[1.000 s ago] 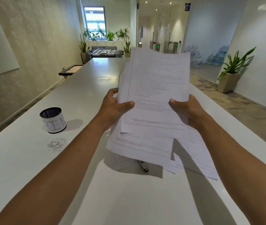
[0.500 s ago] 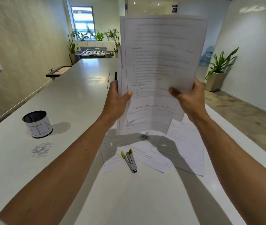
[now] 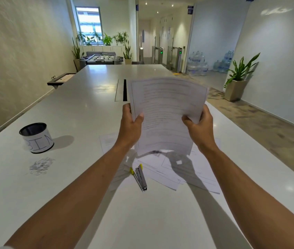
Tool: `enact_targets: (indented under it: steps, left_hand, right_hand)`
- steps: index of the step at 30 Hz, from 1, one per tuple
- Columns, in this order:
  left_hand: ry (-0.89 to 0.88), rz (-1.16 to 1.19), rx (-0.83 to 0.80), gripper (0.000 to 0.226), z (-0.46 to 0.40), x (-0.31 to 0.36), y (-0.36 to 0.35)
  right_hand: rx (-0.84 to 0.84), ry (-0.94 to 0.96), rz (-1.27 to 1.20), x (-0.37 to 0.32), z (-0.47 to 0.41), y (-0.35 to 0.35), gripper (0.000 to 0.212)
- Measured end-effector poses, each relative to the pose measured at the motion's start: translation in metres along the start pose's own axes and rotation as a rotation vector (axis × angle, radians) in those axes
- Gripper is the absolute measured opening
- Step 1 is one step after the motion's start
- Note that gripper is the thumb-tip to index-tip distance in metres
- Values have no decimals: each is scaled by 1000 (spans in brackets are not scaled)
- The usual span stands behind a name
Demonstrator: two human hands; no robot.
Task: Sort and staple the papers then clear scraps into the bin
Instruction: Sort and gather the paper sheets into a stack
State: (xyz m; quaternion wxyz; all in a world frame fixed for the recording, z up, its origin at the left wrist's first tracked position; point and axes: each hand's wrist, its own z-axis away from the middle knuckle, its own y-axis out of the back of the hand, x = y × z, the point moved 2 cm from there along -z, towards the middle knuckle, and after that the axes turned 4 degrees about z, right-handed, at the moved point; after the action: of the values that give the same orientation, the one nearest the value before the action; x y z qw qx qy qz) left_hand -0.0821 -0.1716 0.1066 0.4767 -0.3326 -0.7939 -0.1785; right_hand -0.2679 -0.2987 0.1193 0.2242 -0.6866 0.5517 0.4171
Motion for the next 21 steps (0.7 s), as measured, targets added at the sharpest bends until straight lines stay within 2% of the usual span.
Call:
enact_targets:
  steps: [3, 6, 9, 15, 17, 21]
  left_hand:
    - [22, -30, 23, 36, 5, -8, 5]
    - [142, -34, -36, 21, 20, -31, 6]
    - [134, -68, -63, 12, 26, -35, 7]
    - [-19, -123, 33, 22, 24, -16, 13]
    - [-5, -66, 48, 27, 27, -17, 18]
    - [88, 21, -24, 33, 31, -25, 24]
  right_hand:
    - [-29, -34, -11, 9, 7, -1, 46]
    - [-76, -147, -18, 30, 24, -6, 45]
    - [-79, -185, -28, 33, 29, -10, 39]
    - [-106, -161, -17, 23, 25, -16, 28]
    - [-111, -169, -40, 23, 29, -17, 27]
    - [-115, -191, -83, 23, 32, -22, 28]
